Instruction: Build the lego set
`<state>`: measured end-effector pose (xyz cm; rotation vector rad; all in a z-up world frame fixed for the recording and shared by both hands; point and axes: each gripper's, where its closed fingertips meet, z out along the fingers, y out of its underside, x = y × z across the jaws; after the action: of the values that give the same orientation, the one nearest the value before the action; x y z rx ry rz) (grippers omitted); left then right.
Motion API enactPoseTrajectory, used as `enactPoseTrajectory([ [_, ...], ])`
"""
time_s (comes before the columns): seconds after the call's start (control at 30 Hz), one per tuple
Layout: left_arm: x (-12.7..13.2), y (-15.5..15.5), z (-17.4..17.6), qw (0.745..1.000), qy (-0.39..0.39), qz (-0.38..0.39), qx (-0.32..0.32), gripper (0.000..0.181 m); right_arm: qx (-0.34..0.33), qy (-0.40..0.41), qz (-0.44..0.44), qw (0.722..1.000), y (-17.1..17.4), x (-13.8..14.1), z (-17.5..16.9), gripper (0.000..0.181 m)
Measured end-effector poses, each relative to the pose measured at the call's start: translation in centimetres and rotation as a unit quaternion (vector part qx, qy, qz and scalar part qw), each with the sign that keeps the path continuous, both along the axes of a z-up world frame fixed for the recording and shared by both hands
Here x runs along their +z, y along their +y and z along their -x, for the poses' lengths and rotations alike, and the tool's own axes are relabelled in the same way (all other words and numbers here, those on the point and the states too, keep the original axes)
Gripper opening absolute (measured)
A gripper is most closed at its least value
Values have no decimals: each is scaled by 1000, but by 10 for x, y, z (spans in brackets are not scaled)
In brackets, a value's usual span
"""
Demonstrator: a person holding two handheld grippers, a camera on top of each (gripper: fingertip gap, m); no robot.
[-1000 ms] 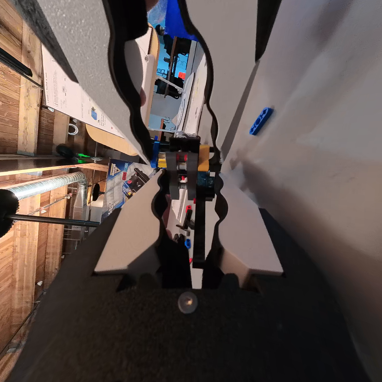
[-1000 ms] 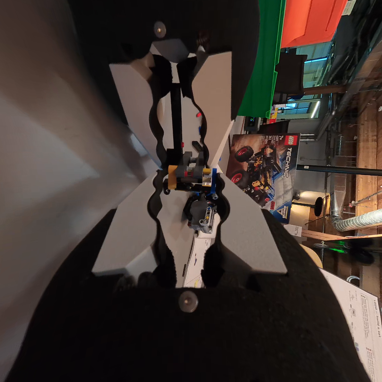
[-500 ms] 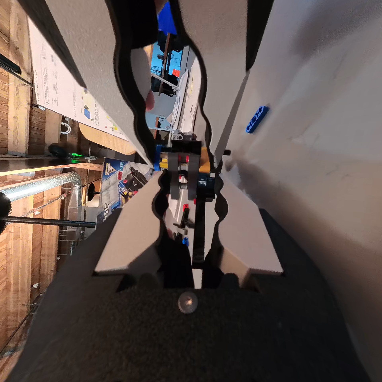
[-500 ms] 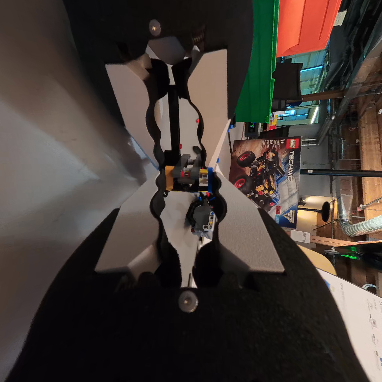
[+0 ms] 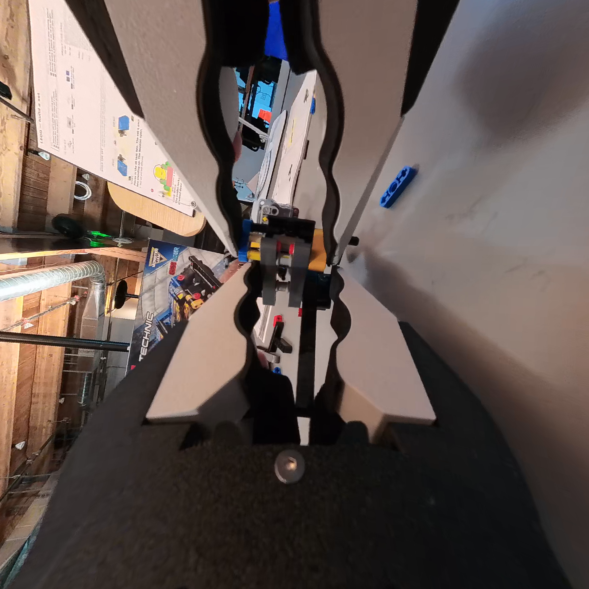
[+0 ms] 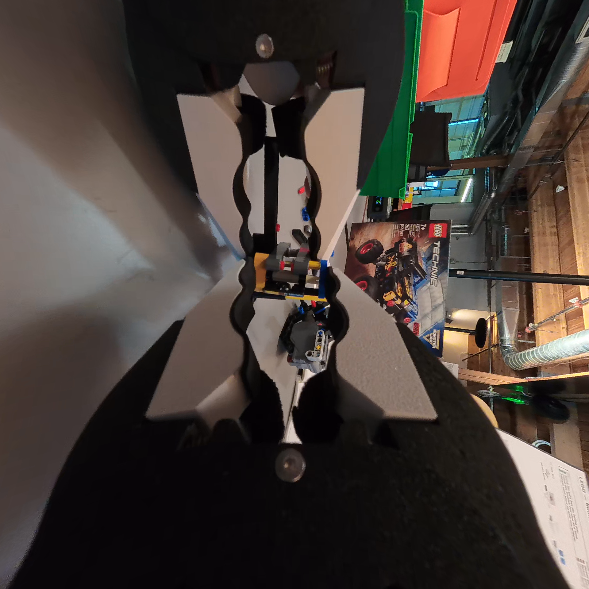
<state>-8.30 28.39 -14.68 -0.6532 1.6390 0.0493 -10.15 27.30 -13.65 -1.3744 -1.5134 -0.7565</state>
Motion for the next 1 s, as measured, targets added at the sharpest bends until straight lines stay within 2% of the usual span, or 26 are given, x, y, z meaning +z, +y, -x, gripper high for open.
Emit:
enactPoseTrajectory([
  [0.3,1,0,0,1000,-1,-1,6,41,-9,-13,-5,1000,1,1,-1,43],
  [0.6,-2,7,-1,999,0,27,16,41,-28,23,3,999,6,2,-4,45],
  [0.73,-1,11,0,999,-4,31,25,41,-21,38,-5,999,2,13,-4,51],
  [0.9,0,11,0,999,-6,18,26,41,-33,12,-2,999,5,7,-10,55],
  [1.0,1,11,-1,999,-6,13,31,41,-29,-17,-24,999,6,5,-9,48],
])
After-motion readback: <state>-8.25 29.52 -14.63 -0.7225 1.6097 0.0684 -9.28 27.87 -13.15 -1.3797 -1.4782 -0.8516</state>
